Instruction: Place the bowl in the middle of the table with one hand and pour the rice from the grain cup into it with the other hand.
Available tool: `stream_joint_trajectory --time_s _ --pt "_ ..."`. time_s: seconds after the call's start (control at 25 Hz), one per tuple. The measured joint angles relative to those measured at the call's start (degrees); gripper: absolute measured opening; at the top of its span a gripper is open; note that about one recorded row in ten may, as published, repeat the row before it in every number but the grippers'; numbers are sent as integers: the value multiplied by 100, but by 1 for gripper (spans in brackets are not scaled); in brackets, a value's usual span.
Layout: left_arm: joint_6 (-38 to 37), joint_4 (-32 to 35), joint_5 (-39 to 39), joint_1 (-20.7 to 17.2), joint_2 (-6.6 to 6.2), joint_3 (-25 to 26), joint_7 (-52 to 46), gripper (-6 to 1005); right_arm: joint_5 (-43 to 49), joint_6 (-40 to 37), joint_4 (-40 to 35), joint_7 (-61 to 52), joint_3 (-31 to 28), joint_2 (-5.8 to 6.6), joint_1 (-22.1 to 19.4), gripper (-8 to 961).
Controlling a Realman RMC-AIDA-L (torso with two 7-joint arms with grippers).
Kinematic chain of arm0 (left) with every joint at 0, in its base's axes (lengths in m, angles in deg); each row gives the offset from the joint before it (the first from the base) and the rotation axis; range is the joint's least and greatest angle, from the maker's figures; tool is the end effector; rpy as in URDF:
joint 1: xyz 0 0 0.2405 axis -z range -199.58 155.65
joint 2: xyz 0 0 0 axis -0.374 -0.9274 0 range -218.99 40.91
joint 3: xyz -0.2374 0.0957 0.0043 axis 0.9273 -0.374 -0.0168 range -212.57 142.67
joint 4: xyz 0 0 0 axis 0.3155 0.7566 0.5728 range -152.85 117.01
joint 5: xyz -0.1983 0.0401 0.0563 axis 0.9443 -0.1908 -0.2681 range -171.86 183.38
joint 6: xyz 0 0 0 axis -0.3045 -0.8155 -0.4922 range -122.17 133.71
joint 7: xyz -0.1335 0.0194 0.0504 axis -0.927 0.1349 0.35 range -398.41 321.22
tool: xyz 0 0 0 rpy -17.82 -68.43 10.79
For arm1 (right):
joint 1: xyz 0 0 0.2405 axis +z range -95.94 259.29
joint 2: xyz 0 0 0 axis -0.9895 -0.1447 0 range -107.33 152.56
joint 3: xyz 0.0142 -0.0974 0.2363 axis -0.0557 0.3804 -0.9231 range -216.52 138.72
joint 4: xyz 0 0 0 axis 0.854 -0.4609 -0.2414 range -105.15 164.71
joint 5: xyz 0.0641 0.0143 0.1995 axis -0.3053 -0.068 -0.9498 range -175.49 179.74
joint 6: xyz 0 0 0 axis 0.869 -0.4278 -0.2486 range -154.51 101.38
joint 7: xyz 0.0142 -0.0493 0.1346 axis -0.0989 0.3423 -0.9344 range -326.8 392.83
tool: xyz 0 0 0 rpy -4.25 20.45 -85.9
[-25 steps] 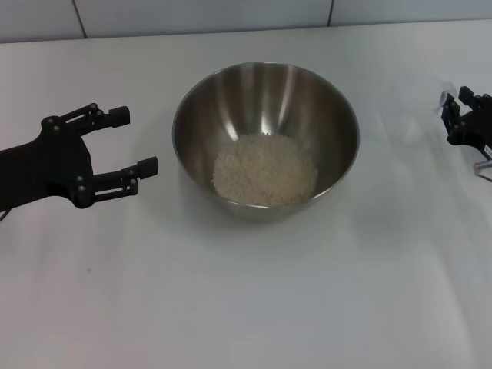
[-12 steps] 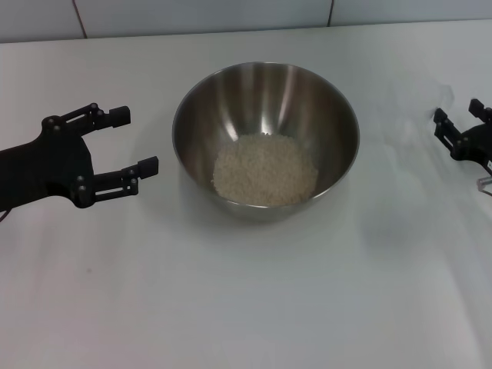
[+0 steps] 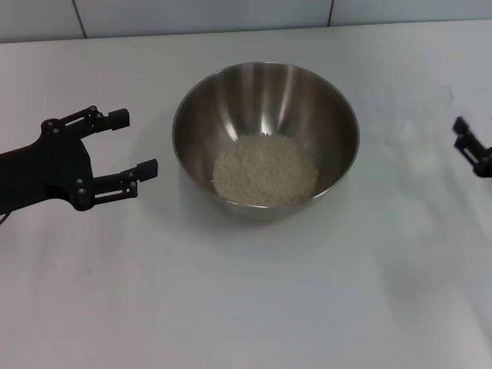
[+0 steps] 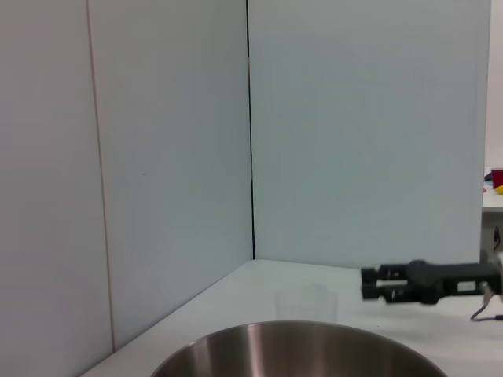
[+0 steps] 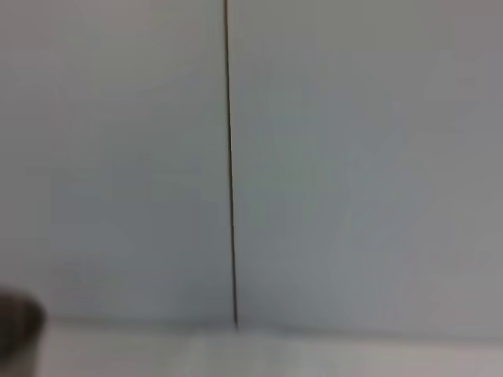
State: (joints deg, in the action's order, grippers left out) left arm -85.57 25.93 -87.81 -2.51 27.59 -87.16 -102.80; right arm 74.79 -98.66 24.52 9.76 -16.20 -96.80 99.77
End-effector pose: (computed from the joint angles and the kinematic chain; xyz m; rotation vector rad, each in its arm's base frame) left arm -0.2687 0.3028 0.0295 -2.6083 -0.2230 -0.8197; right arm 0.3774 0.2762 -0.0003 -1.7014 0.6207 0.6439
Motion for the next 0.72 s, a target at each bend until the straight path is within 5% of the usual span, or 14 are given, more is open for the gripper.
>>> stream_joint_trajectory --time_s 0.36,0.56,0.72 --pt "-265 3 7 -13 -109 0 -33 838 1118 -1597 -1583 -2730 375 112 -336 686" --pt "-436 -1 5 -37 -177 1 -37 838 2187 -2232 -2523 -3785 438 174 13 685" --pt "-469 -8 1 -109 -180 0 -15 838 2731 -2183 -2968 -3967 522 77 384 685"
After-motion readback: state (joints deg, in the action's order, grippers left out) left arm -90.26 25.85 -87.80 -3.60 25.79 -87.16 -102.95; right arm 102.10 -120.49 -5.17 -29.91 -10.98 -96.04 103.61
